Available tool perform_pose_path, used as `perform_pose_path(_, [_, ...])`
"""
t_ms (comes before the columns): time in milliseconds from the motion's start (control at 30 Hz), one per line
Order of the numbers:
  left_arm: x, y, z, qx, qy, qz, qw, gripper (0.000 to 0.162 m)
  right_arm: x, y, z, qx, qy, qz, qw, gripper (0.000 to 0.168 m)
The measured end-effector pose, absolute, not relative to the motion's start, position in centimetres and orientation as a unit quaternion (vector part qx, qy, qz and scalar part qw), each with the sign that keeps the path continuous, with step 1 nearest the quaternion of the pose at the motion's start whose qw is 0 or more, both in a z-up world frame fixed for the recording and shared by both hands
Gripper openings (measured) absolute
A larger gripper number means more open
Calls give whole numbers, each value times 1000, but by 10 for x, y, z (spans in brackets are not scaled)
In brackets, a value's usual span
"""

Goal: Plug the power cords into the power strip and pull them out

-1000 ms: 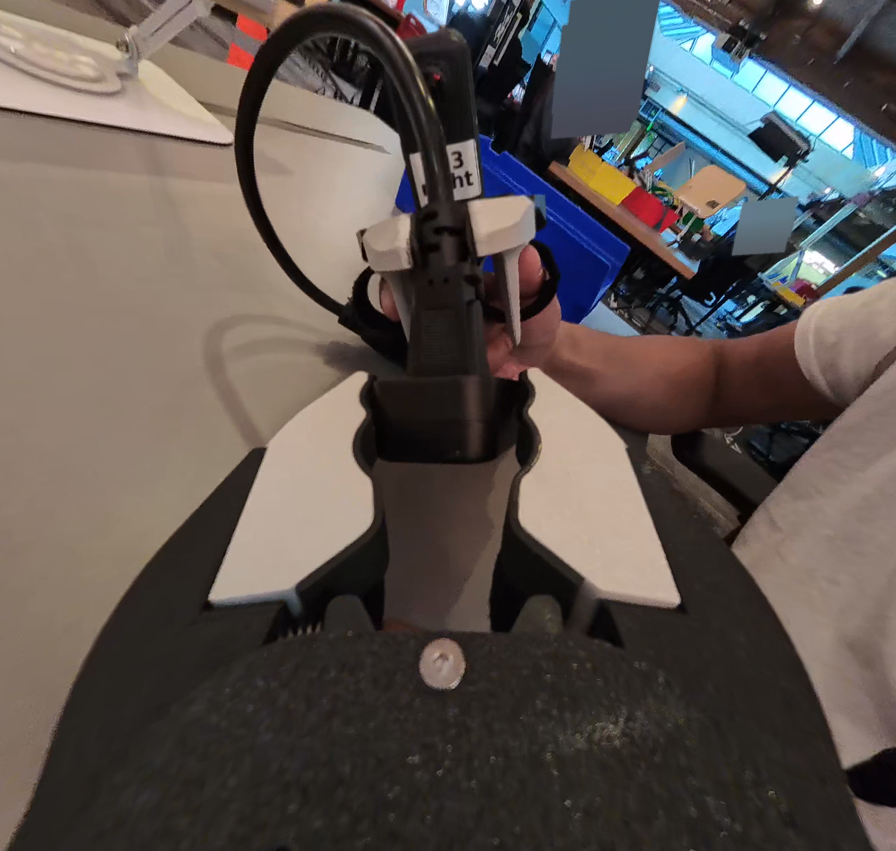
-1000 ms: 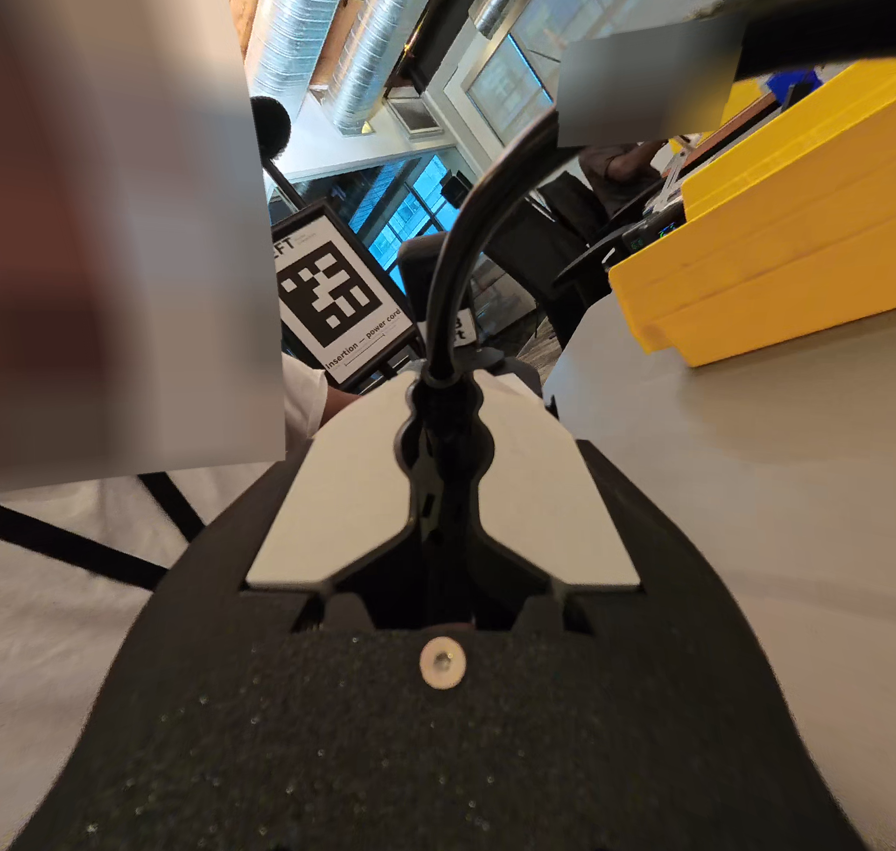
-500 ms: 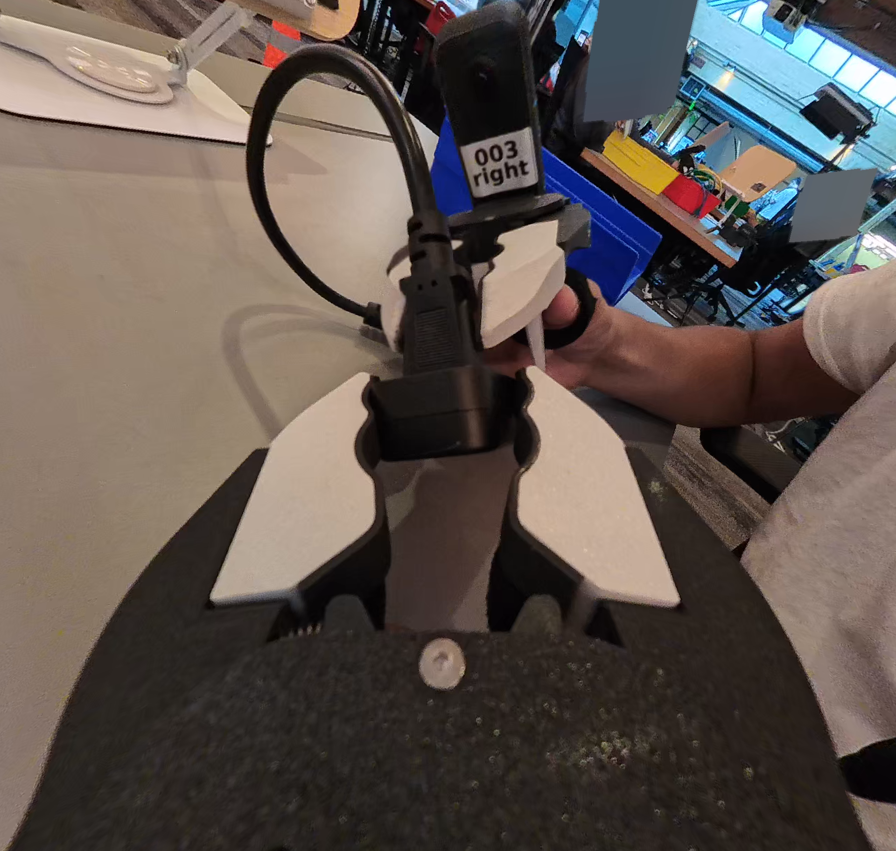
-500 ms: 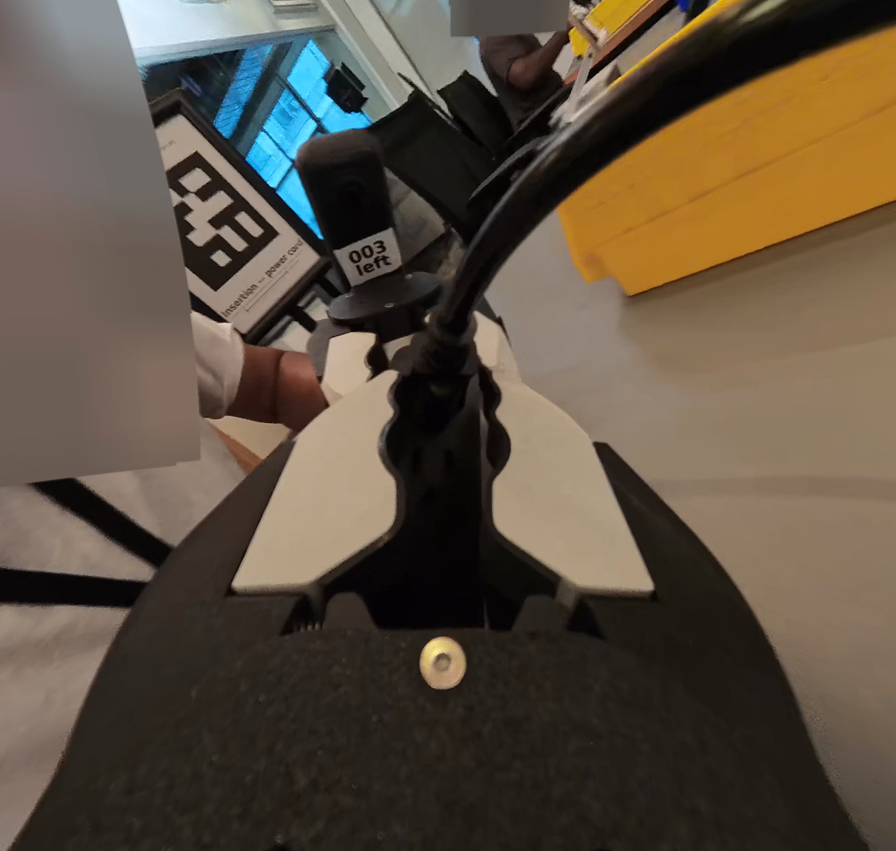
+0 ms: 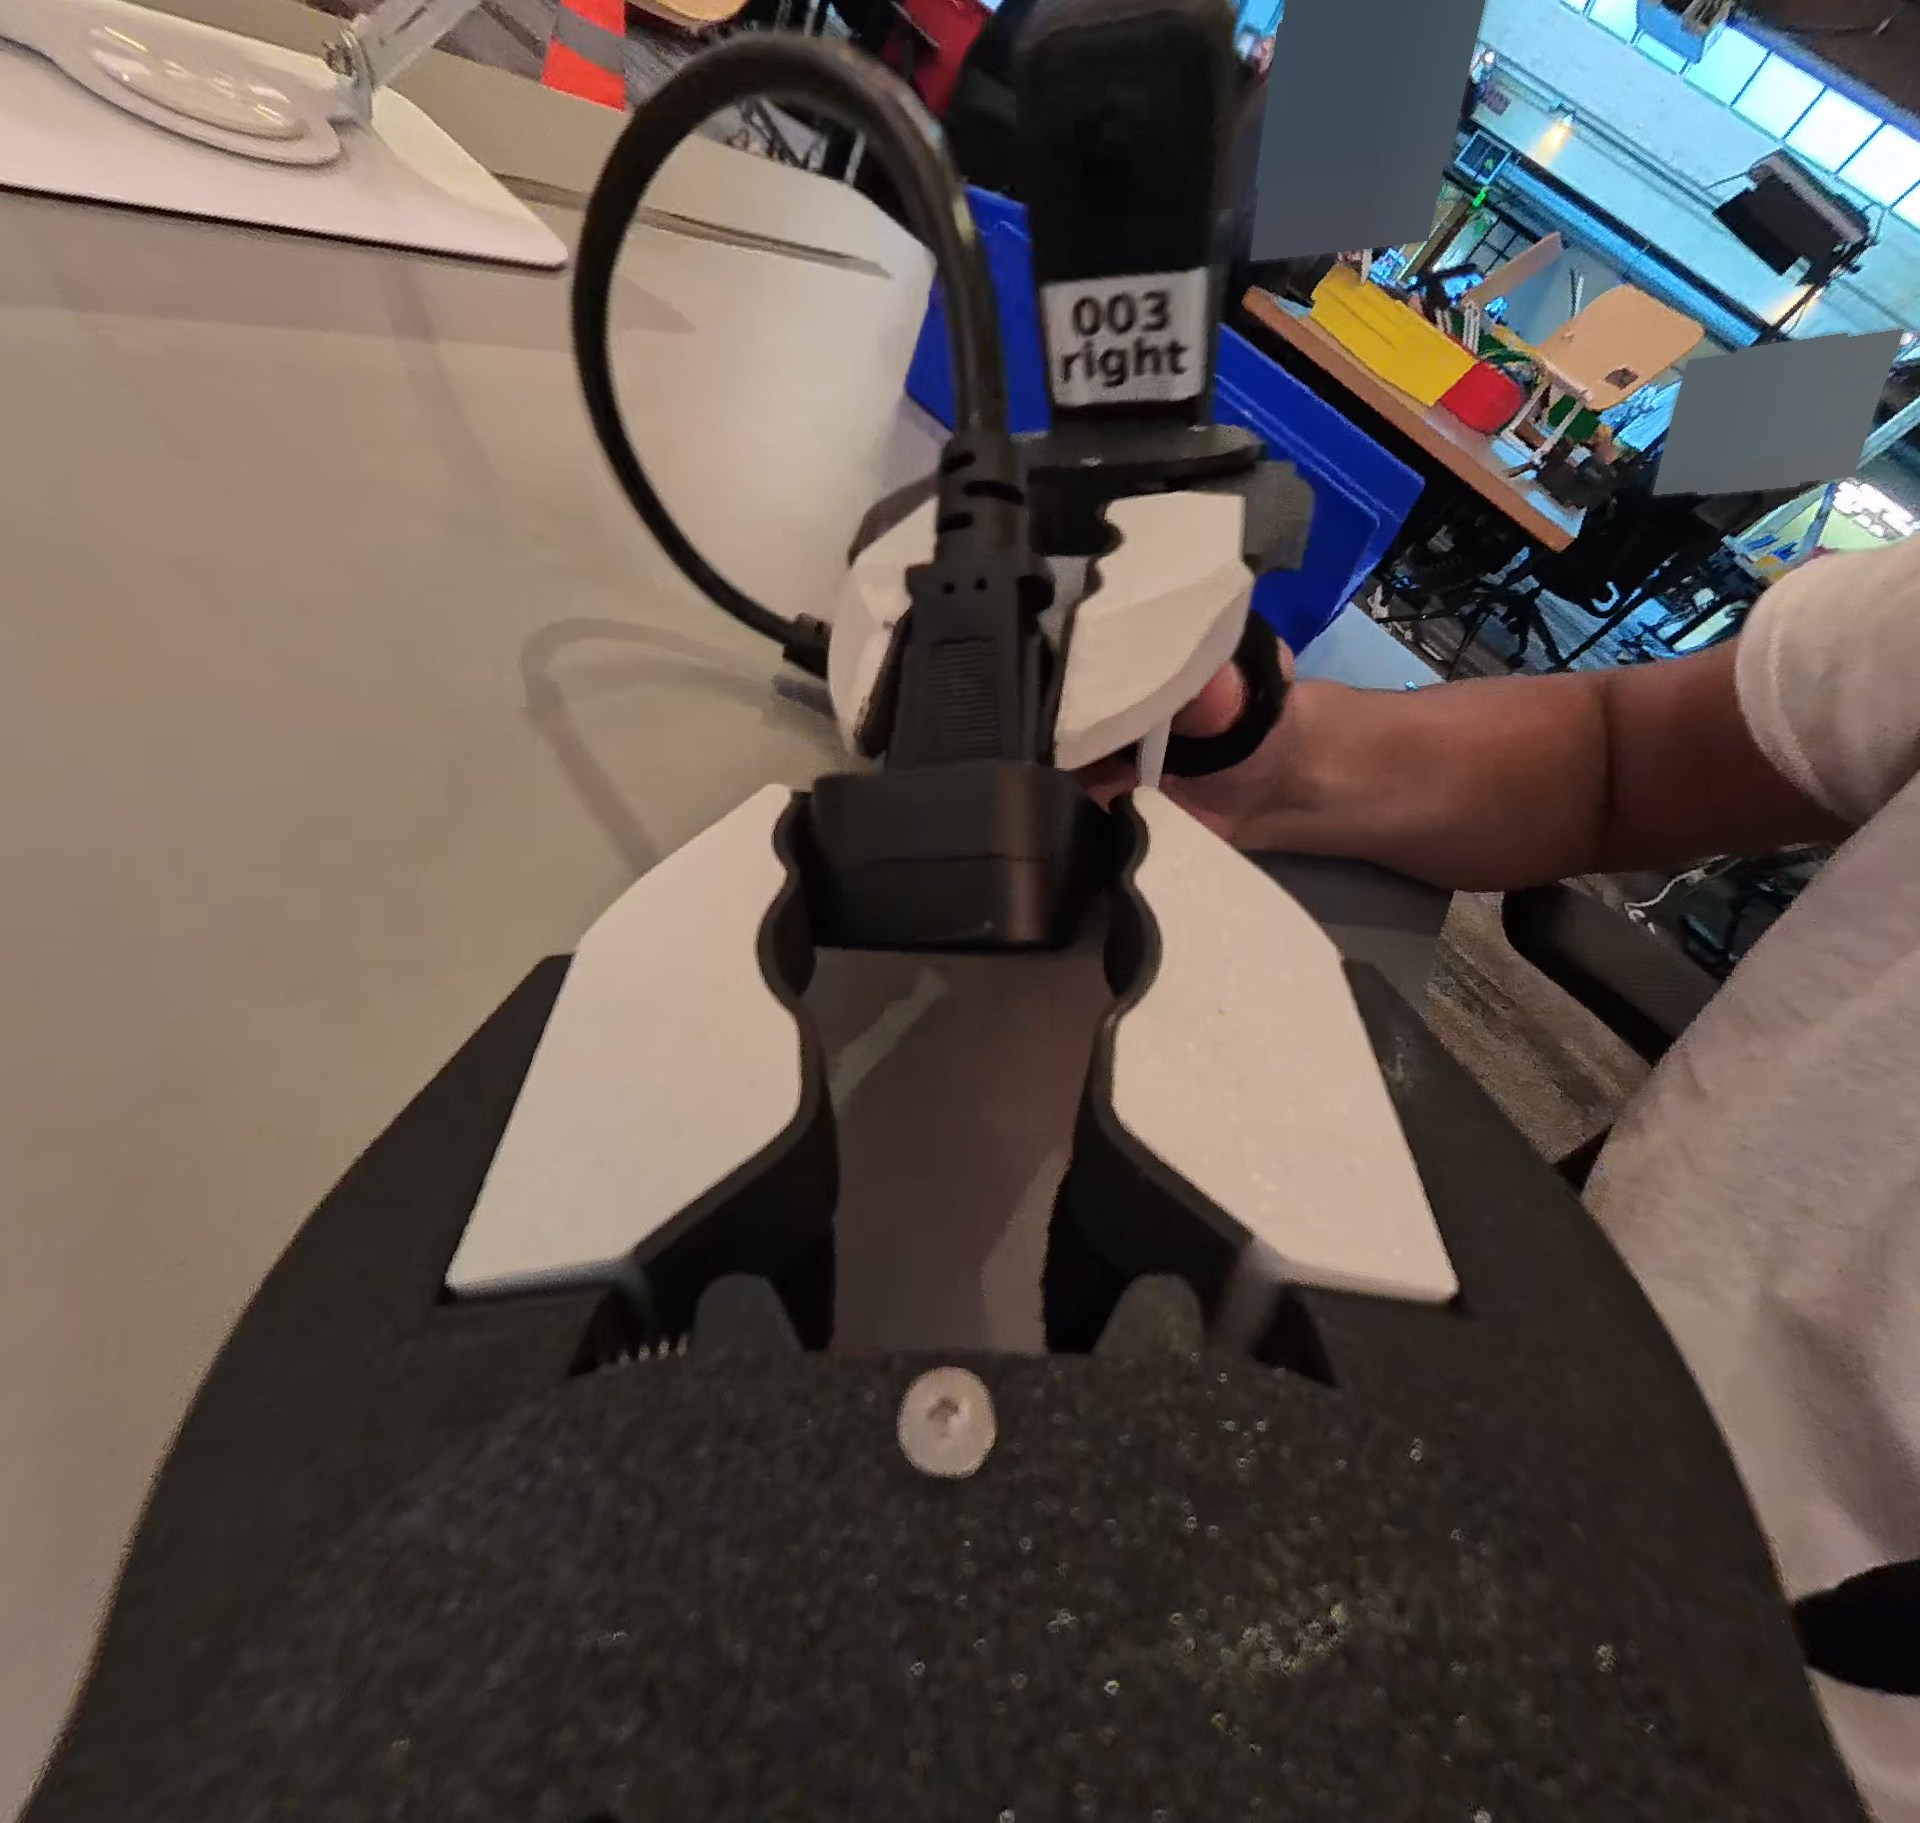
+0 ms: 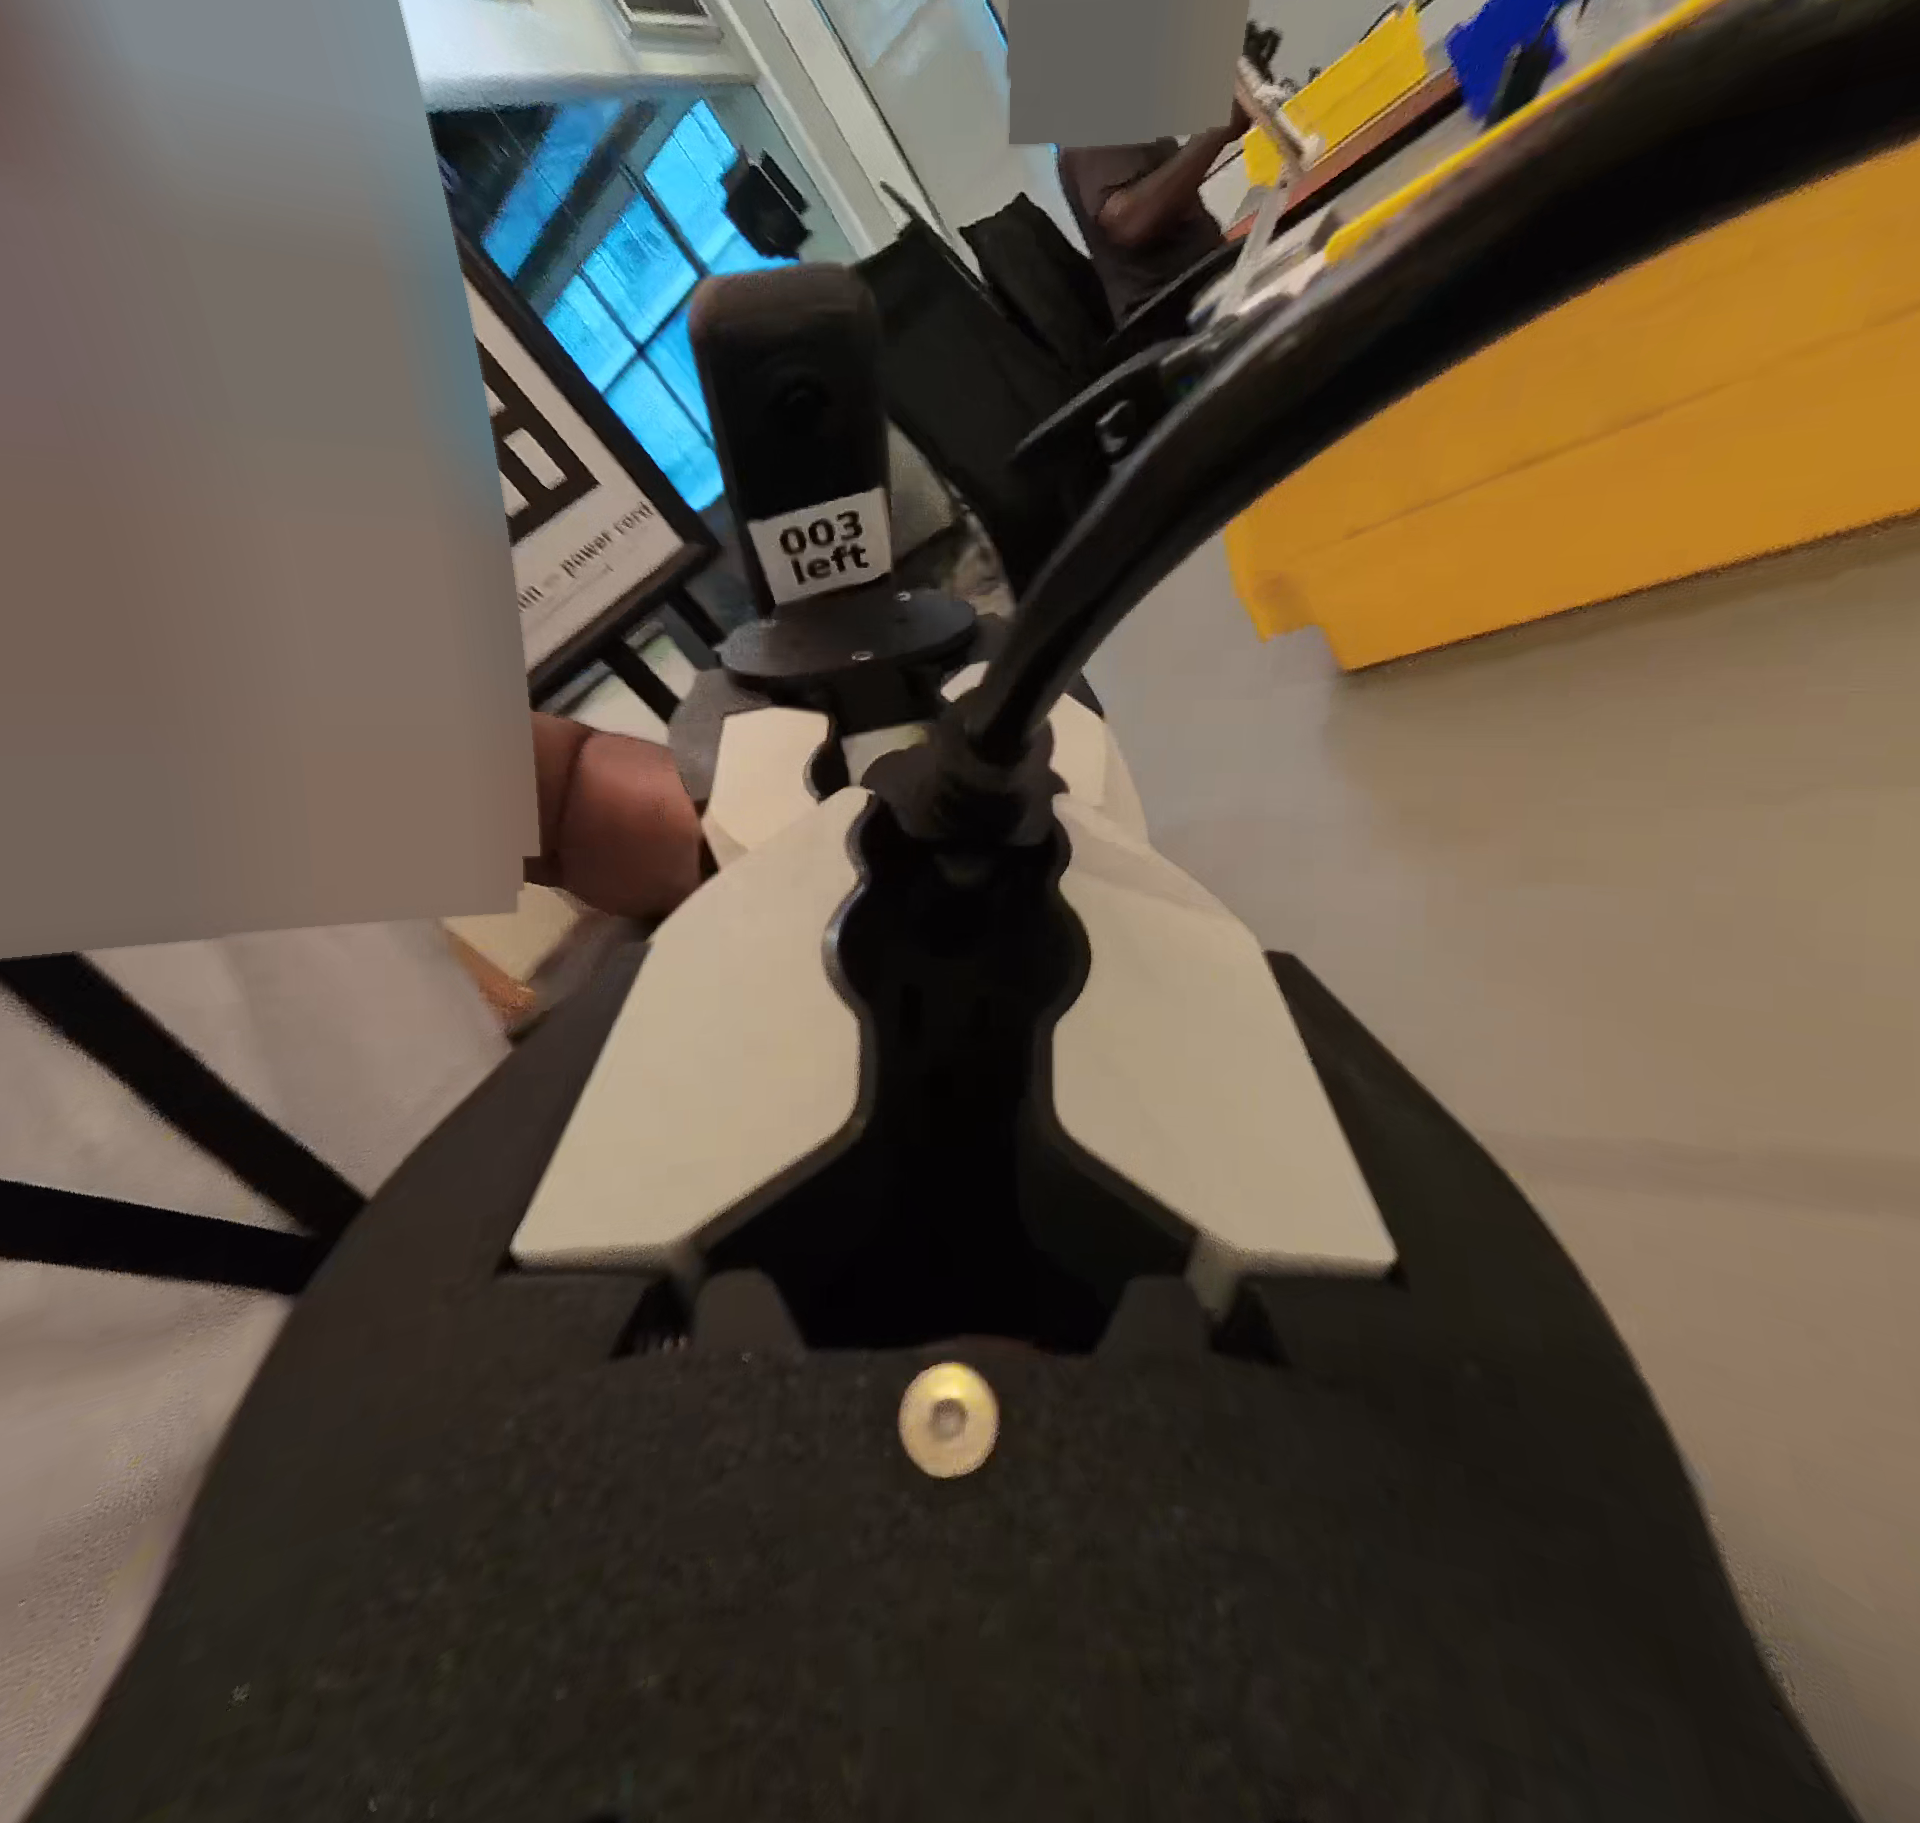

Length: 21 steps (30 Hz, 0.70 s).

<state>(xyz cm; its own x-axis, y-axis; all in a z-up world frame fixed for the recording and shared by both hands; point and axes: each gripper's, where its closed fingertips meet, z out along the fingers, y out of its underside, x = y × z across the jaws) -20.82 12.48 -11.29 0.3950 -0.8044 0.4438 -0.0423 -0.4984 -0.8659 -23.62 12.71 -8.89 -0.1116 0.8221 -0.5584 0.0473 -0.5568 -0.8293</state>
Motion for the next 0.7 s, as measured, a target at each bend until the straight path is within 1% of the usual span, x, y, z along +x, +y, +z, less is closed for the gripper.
perform_pose_path(67, [-209, 123, -116, -733, 278, -481, 391, 53, -237, 126, -88, -595, -397, 605, 349, 25])
perform_pose_path(167, [-209, 120, -118, -736, 278, -482, 387, 52, -237, 122, -89, -589, -420, 589, 360, 25])
perform_pose_path(400, [-206, 124, -111, -726, 277, -488, 397, 49, -230, 130, -84, -578, -362, 663, 309, 24])
perform_pose_path(700, [-204, 123, -108, -717, 278, -499, 399, 48, -226, 132, -80, -567, -345, 685, 302, 22])
